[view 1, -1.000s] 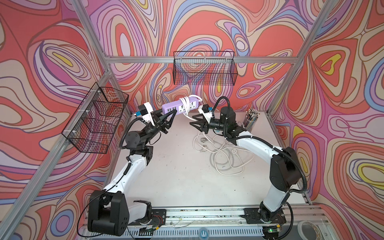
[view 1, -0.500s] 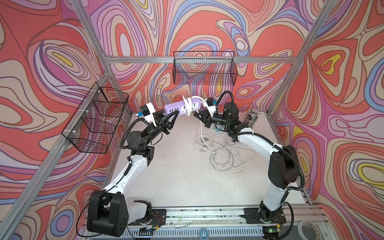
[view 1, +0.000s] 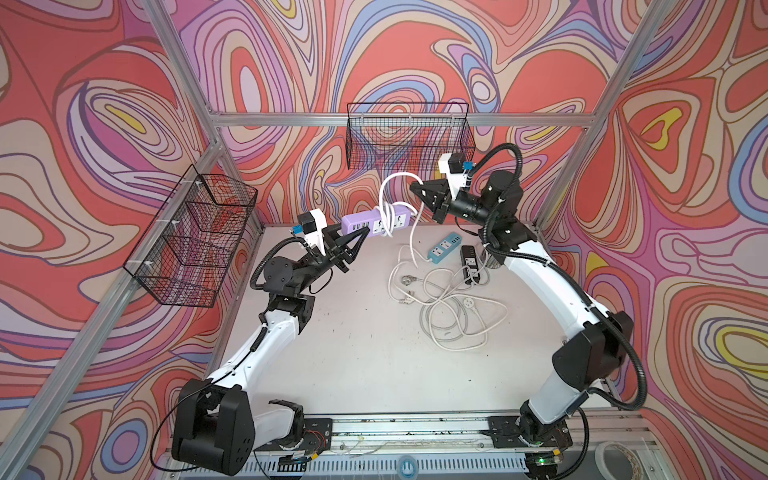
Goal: Unwrap the cord wrapped around the power strip
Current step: Unwrap the power cord from the power strip.
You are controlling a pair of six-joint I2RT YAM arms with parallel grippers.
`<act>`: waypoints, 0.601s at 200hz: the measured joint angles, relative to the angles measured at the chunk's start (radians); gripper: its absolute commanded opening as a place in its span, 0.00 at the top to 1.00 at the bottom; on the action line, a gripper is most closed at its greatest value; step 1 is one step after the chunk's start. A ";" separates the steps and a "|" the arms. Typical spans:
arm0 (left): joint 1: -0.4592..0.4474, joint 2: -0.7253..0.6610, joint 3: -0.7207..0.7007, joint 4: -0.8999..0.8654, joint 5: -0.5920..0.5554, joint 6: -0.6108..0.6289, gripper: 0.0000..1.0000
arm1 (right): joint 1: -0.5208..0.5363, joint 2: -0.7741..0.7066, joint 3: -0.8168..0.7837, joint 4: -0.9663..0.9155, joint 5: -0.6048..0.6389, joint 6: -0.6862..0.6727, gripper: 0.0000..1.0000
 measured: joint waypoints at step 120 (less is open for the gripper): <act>0.079 -0.013 0.000 -0.042 -0.043 0.043 1.00 | -0.002 -0.262 -0.517 -0.065 0.008 0.024 1.00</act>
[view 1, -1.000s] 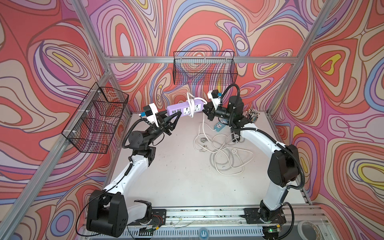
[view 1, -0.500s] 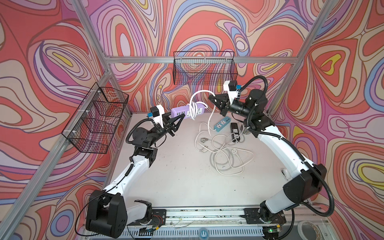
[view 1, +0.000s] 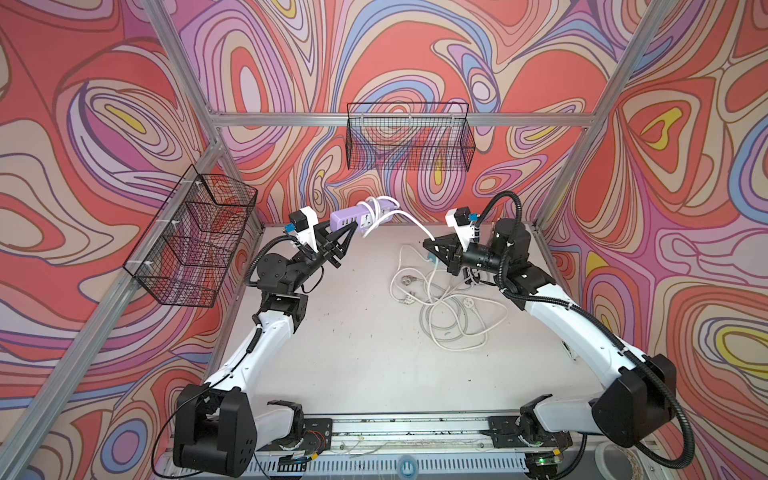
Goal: Unwrap the cord wrapped around the power strip
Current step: Unwrap the power cord from the power strip.
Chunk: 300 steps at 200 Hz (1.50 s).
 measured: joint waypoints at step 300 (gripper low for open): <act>0.019 -0.018 0.021 0.181 0.016 -0.175 1.00 | 0.073 0.147 -0.293 0.361 0.217 0.083 0.15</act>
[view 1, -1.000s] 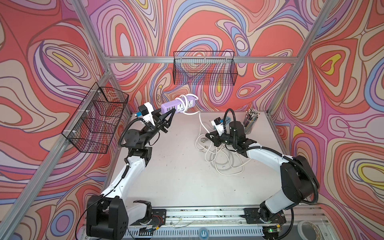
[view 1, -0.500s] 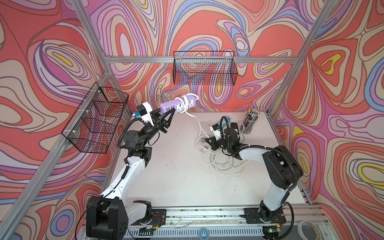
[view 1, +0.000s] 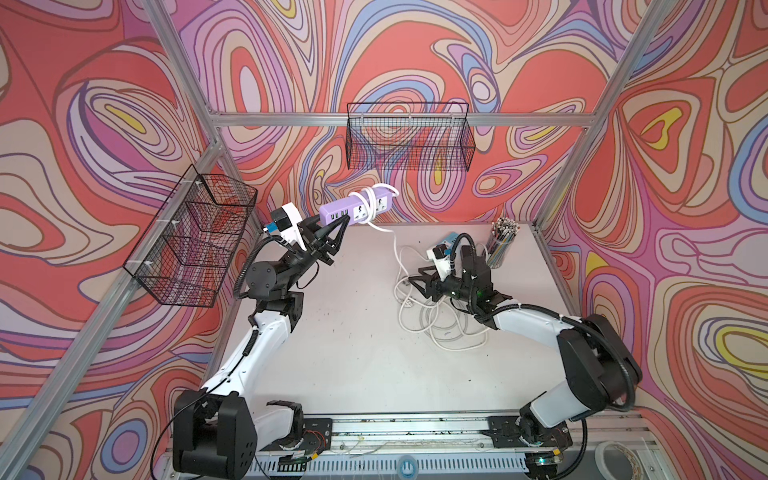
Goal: Unwrap the cord wrapped around the power strip
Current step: Unwrap the power cord from the power strip.
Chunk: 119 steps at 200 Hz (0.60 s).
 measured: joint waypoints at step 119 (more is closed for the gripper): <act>-0.025 0.018 0.005 0.014 0.003 -0.018 1.00 | 0.093 -0.021 0.312 0.008 -0.059 -0.154 0.06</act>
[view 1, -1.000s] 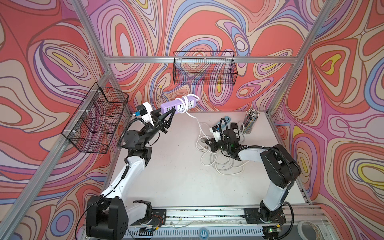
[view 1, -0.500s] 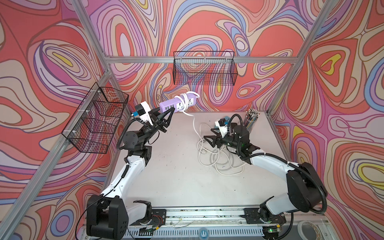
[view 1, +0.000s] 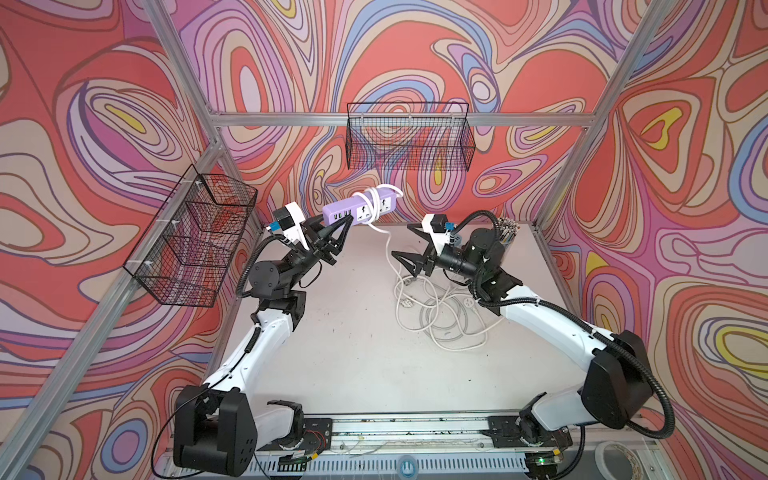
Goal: Unwrap the cord wrapped around the power strip
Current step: Unwrap the power cord from the power strip.
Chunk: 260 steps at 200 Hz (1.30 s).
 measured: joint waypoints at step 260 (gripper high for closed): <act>-0.107 -0.048 -0.021 -0.097 -0.002 0.129 1.00 | -0.135 0.243 0.469 -0.051 -0.040 0.083 1.00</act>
